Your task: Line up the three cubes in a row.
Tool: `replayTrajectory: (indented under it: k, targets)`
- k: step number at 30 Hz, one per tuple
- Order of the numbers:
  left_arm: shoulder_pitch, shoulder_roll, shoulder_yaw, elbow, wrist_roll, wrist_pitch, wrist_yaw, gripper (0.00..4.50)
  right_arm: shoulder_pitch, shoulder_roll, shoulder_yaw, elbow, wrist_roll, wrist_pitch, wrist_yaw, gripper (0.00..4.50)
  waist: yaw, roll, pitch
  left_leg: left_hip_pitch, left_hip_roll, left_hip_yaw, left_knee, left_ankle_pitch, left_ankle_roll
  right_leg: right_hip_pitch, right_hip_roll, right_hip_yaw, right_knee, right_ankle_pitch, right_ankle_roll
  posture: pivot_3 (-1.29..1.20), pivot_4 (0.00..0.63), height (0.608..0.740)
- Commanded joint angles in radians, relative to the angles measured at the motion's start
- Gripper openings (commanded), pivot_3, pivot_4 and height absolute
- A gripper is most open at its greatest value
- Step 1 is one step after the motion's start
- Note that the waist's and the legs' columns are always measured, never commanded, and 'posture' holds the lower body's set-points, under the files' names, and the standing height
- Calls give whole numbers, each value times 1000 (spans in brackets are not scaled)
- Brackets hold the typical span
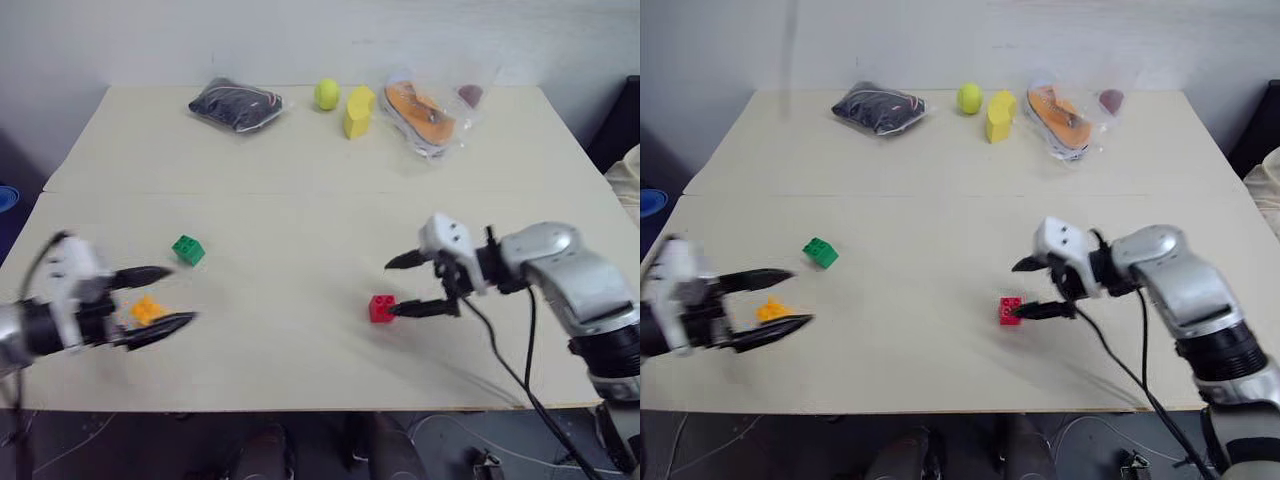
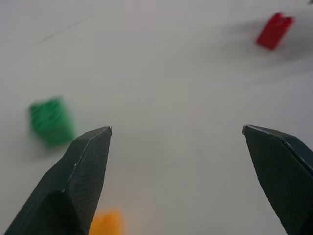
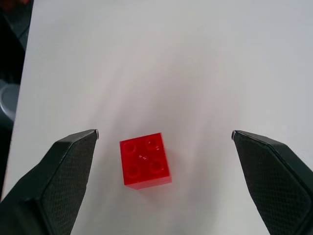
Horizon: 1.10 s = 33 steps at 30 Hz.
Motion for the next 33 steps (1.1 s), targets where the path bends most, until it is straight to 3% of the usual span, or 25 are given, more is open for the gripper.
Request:
replayTrajectory:
  k: [1,4,7,14,20,22,33]
  targets:
    - [81,-34,138,29,44,-41,17,4500,-33,-16,-104,5,123,73,36,4490,5,-1,0,0,0,0,0,0,0,0,-1,0,0,0,0,0,150,740]
    - [111,-58,169,34,37,-31,39,4500,-49,-27,-156,12,185,127,36,4490,8,-1,-1,-1,-1,-1,0,-2,3,0,-4,-1,0,0,0,0,150,740]
    - [59,-32,95,10,40,-13,73,4500,-46,-32,-160,-5,202,142,25,4490,10,-1,-1,-1,-2,-3,0,-3,3,1,-6,-1,0,0,0,0,150,740]
    - [-327,98,-284,151,129,100,205,4500,-33,-6,-159,-11,213,101,7,4490,1,-1,-1,-1,-2,-2,-1,-3,2,0,-6,-1,1,0,0,0,150,740]
    - [-669,108,-605,359,248,216,253,4500,34,12,-176,-83,247,90,-9,4490,-3,-1,-1,-1,-2,1,-1,-2,2,0,-1,0,4,0,1,0,150,740]
    - [-756,78,-678,448,300,168,258,4500,69,15,-191,-129,267,99,-28,4490,0,-1,-1,-1,-2,3,-1,-2,2,-1,0,1,5,1,1,0,150,740]
    - [-950,-38,-784,712,398,45,227,4500,118,12,-207,-224,335,132,-111,4490,4,-3,-1,-1,-2,4,1,-2,3,-1,0,1,6,1,2,0,150,740]
